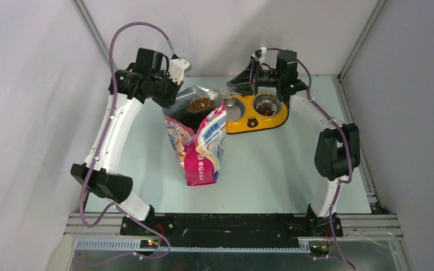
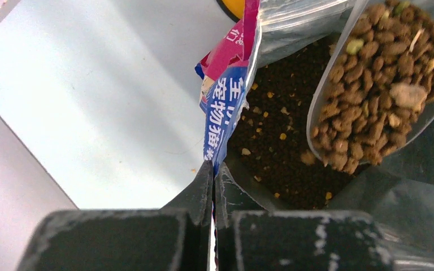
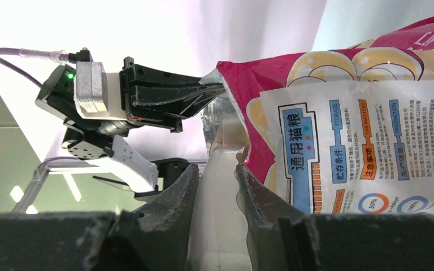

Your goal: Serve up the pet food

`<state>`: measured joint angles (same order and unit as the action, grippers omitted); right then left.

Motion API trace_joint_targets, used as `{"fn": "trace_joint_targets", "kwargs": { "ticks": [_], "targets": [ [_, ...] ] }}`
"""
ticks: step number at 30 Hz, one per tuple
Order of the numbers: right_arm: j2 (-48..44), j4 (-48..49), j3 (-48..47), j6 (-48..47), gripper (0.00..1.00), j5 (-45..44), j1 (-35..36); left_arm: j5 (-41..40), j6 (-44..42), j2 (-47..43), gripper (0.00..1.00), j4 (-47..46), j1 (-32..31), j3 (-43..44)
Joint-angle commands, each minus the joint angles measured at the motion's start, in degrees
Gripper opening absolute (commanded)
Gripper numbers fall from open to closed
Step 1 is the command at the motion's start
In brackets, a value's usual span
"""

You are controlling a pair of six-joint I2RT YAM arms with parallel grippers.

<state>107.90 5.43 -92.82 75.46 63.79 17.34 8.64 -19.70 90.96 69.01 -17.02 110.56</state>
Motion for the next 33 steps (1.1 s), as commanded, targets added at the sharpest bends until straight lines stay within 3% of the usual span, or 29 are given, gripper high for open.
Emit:
{"fn": "trace_joint_targets", "kwargs": {
  "ticks": [1, 13, 33],
  "targets": [
    [0.6, 12.7, 2.4, 8.2, 0.0, 1.0, -1.6, -3.4, -2.6, -1.9, 0.0, 1.4, 0.0, 6.0],
    [-2.0, 30.2, 13.5, 17.6, 0.0, 0.8, -1.1, -4.7, -3.2, -2.8, 0.0, 1.2, 0.1, 5.8],
    [-9.2, 23.7, 14.2, 12.3, 0.0, 2.4, -6.0, -4.6, -3.1, -7.0, 0.0, -2.3, 0.1, -3.1]
  ]
}}
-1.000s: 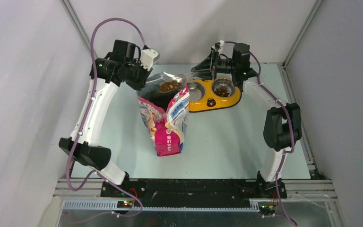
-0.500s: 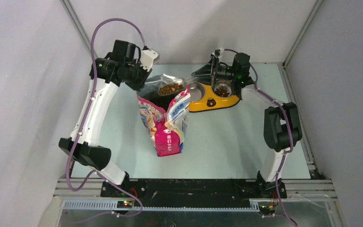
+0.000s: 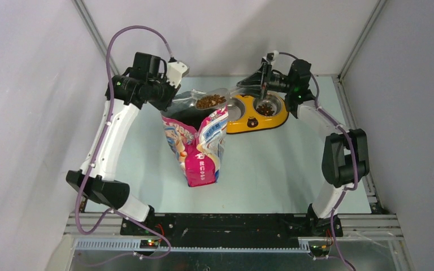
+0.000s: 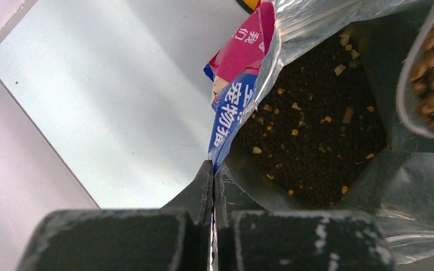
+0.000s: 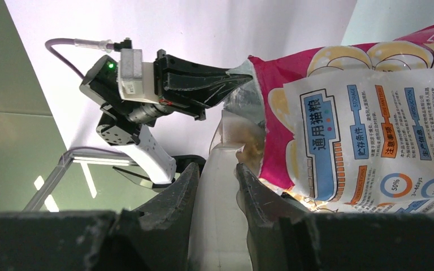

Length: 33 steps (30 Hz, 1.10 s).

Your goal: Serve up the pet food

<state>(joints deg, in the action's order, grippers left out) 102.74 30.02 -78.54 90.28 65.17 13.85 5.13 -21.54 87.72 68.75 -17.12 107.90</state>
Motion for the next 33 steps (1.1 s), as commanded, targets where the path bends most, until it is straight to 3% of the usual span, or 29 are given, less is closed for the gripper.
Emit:
{"fn": "trace_joint_targets", "kwargs": {
  "ticks": [1, 17, 28, 33],
  "targets": [
    [-4.5, -1.2, -0.1, -2.8, 0.0, 1.1, -3.2, -0.9, -1.2, -3.8, 0.0, -2.1, 0.2, -0.7],
    [-7.5, -7.8, 0.6, -7.2, 0.0, 1.0, -11.2, 1.0, -0.3, -5.7, 0.0, -0.2, 0.2, -4.3],
    [-3.1, -5.4, 2.1, -8.1, 0.0, -0.5, -17.4, -0.7, -0.8, -6.4, 0.0, 1.1, -0.1, -4.2],
    [0.0, -9.2, 2.3, -13.5, 0.0, -3.9, -17.6, -2.1, -1.4, -7.8, 0.0, 1.6, -0.2, -5.0]
  ]
}}
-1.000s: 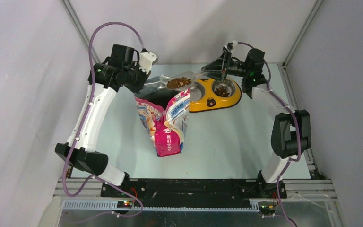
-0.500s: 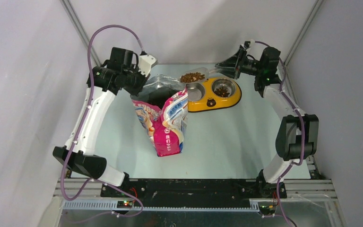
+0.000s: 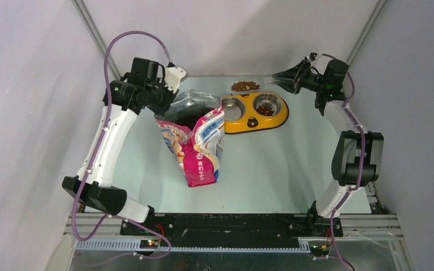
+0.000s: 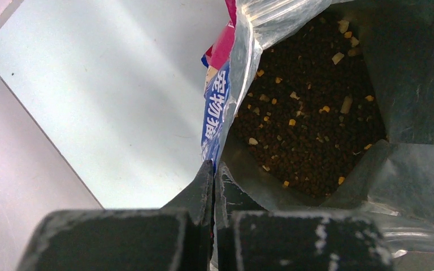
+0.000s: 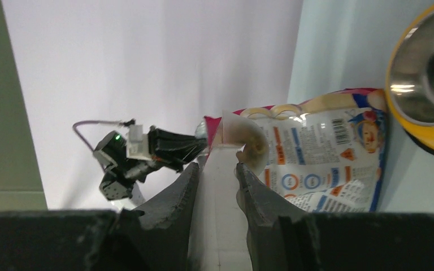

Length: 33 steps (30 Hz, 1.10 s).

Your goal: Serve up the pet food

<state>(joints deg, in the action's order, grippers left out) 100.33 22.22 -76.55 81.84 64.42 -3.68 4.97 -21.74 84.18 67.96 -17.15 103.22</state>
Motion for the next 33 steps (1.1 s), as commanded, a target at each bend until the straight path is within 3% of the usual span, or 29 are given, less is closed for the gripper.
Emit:
{"fn": "trace_joint_targets", "kwargs": {
  "ticks": [1, 12, 17, 33],
  "targets": [
    [2.7, -2.8, 0.4, -6.9, 0.0, -3.9, -0.1, -2.1, -1.1, -4.5, 0.0, 2.4, -0.2, -0.5],
    [8.6, -16.4, -1.9, -20.3, 0.0, -11.0, 2.1, -4.0, -1.7, -7.6, 0.0, 2.8, -0.2, -3.4],
    [12.0, -29.8, -9.0, -32.9, 0.0, -14.4, 4.4, -3.0, -1.5, -8.2, 0.0, 2.6, -0.2, -5.0],
    [16.0, -40.1, -17.6, -48.1, 0.0, -28.4, 8.1, 0.4, -0.1, -8.7, 0.0, 2.0, -0.2, -5.5]
  ]
}}
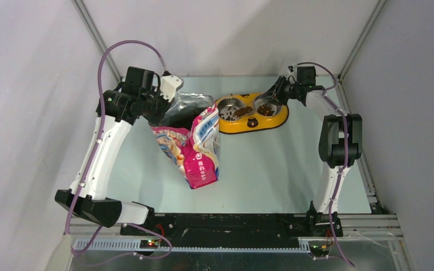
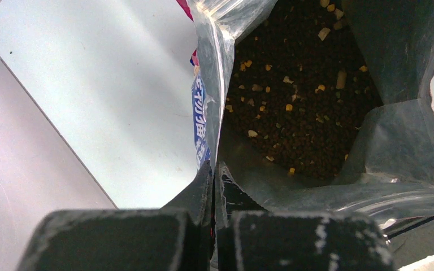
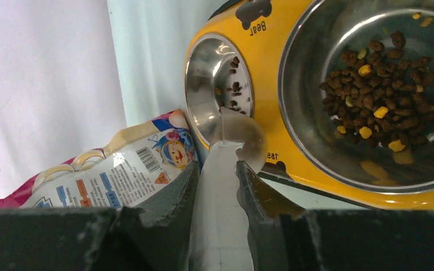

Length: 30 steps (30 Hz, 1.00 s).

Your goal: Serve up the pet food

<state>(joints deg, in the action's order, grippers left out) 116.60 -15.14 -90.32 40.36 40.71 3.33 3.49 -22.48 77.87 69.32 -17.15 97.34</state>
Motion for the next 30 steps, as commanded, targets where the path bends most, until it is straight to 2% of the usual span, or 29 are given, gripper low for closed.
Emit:
{"fn": "trace_joint_targets", "kwargs": {
  "ticks": [1, 4, 12, 20, 23, 26, 30],
  "targets": [
    [-0.5, -3.8, -4.1, -7.4, 0.0, -6.1, 1.5, 2.4, 0.9, -2.2, 0.0, 0.6, -0.2, 0.6],
    [-1.0, -6.3, -6.4, -11.8, 0.0, -9.4, 2.7, 3.2, 1.1, -1.8, 0.0, 0.4, -0.2, 1.2],
    [-4.1, -11.6, -11.6, -25.6, 0.0, -27.6, 9.6, 7.4, 2.3, -2.0, 0.0, 0.0, -0.2, 2.2],
    [-8.9, -10.6, -11.1, -40.8, 0.0, -38.1, 17.7, 11.8, 4.8, -3.0, 0.0, -2.0, -0.2, 2.1],
    [-12.1, -10.2, -10.8, -45.5, 0.0, -39.2, 18.9, 12.9, 5.7, -3.3, 0.0, -3.1, -0.2, 1.8],
    [-14.7, -12.7, -11.4, -47.0, 0.0, -33.6, 17.2, 12.9, 7.7, -3.8, 0.0, -5.4, -0.2, -0.8],
    [-18.4, -16.2, -10.5, -43.4, 0.0, -27.6, 12.5, 12.1, 9.0, -4.6, 0.0, -7.1, -0.1, -3.7]
  ]
}}
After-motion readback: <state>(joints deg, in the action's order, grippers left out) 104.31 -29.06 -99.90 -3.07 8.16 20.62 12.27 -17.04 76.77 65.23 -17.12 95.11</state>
